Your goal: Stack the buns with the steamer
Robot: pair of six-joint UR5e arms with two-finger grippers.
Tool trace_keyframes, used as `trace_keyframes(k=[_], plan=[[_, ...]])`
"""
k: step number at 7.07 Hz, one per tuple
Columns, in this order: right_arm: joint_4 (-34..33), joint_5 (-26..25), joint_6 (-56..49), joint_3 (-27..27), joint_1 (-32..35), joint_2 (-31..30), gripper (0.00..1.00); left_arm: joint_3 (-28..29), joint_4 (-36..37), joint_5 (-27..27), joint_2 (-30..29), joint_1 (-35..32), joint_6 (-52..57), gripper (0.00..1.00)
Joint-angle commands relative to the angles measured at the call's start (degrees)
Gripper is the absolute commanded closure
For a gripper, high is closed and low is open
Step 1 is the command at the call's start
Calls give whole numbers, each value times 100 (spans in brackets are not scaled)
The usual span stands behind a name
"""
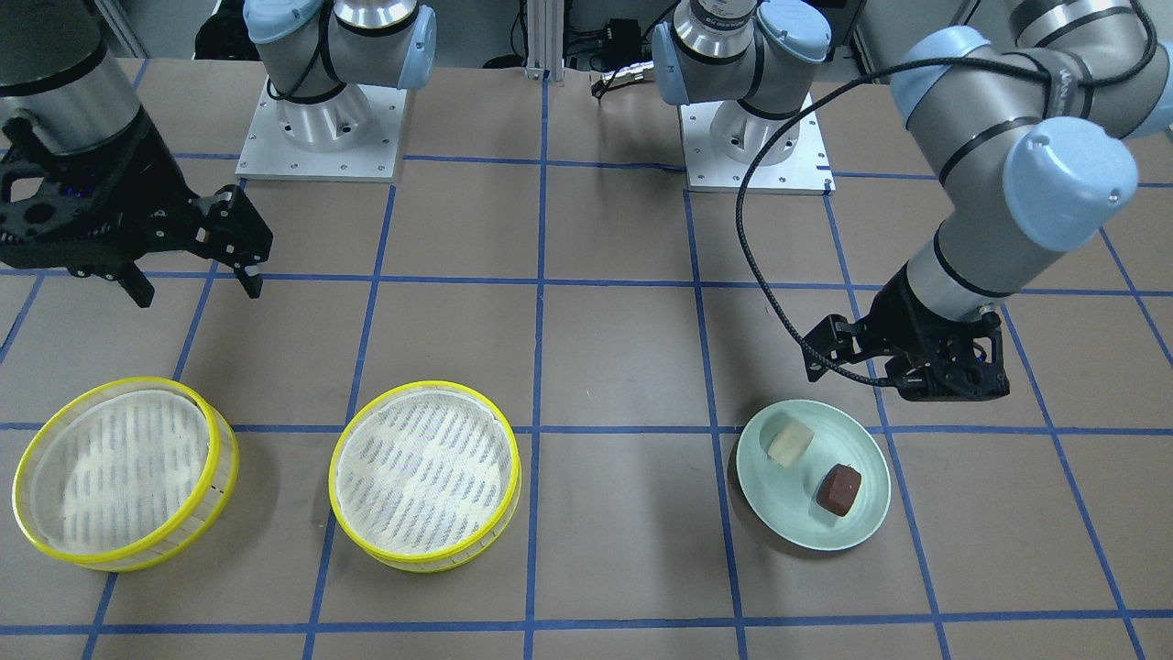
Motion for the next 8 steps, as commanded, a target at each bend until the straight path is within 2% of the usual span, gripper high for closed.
trace_keyframes(k=[1, 3, 5, 6, 7, 8], plan=[[-368, -40, -471, 0, -739, 487, 0, -102, 264, -4, -608, 8, -75, 6], [-1351, -75, -1533, 0, -1740, 1294, 0, -102, 526, -4, -1127, 17, -75, 10], [-1607, -57, -1854, 0, -2000, 1866, 0, -128, 581, 14, -1427, 8, -66, 10], [-2306, -414, -1933, 0, -2009, 2304, 0, -146, 581, 14, -1541, 8, -84, 22], [-2269, -601, -1951, 8, -2009, 2369, 0, -146, 564, -12, -1595, 8, -119, 61], [-2278, -603, -1943, 26, -2018, 2466, 0, -146, 581, -13, -1604, 8, -93, 92]])
